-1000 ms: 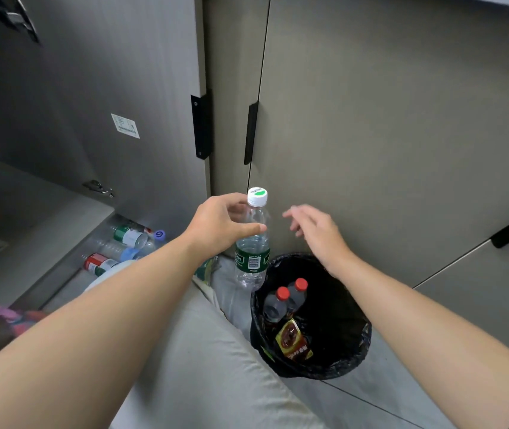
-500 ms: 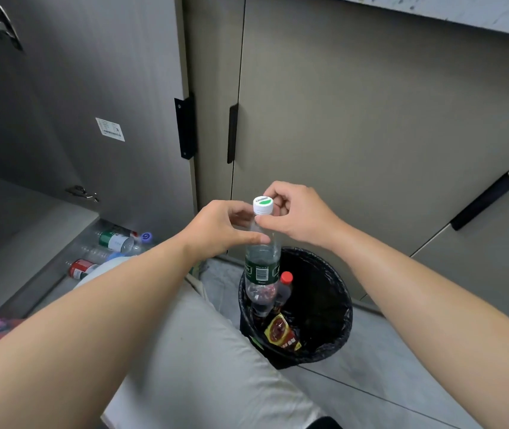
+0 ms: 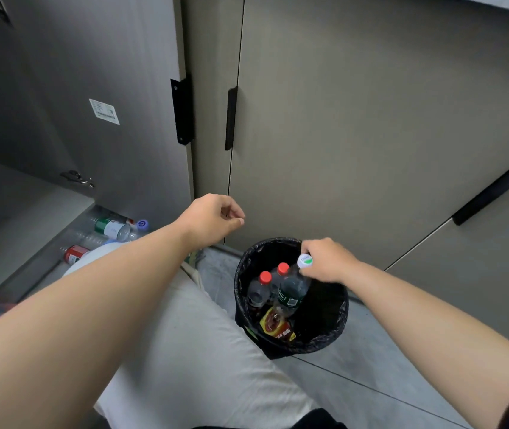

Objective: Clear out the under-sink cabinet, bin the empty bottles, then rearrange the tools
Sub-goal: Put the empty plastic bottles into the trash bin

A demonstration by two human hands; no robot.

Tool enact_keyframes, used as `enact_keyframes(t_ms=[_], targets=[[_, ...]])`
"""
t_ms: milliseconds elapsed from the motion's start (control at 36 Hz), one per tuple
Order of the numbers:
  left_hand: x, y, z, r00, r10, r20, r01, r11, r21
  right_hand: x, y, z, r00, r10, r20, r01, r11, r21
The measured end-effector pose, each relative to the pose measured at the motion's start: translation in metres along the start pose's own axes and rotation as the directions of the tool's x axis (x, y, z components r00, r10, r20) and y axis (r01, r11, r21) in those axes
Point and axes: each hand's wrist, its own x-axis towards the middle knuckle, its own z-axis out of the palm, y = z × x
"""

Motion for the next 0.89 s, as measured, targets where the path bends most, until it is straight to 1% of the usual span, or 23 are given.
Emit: enact_keyframes(t_ms=[139,222,333,444,583,667,833,889], targets=[[0.0,-0.001,0.0,1.0,-0.005,0.021,0.004,0.999,0.051,0.014,0.015,0.048,0.995,0.095,-0.043,-0.098,0.991,-0.086],[0.001,-0.005,0.0,0.999,-0.019,0.027,0.017,0.998,0.065,0.022,0.02,0.068,0.988,0.133,-0.076,-0.141,0.985,-0.098],[0.002,-0.01,0.0,0.999,-0.037,0.018,0.036,0.997,0.066,0.025,0.025,0.084,0.979,0.152,-0.135,-0.171,0.976,-0.138],[0.004,-0.013,0.001,0.999,-0.042,0.027,0.041,0.997,0.059,0.023,0.029,0.092,0.981,0.155,-0.114,-0.172,0.972,-0.159],[0.006,-0.012,0.002,0.999,-0.037,0.022,0.036,0.998,0.045,0.02,0.032,0.098,0.982,0.175,-0.065,-0.183,0.97,-0.159],[0.006,-0.011,0.001,0.999,-0.031,0.025,0.029,0.999,0.046,0.018,0.032,0.097,0.985,0.156,-0.072,-0.165,0.975,-0.149],[0.005,-0.008,-0.001,1.0,-0.028,0.003,0.028,0.999,0.024,0.017,0.018,0.07,0.98,0.127,-0.155,-0.152,0.975,-0.164],[0.004,-0.009,-0.005,0.999,-0.032,-0.017,0.033,0.999,0.007,0.018,0.006,0.052,0.97,0.086,-0.227,-0.119,0.983,-0.138]])
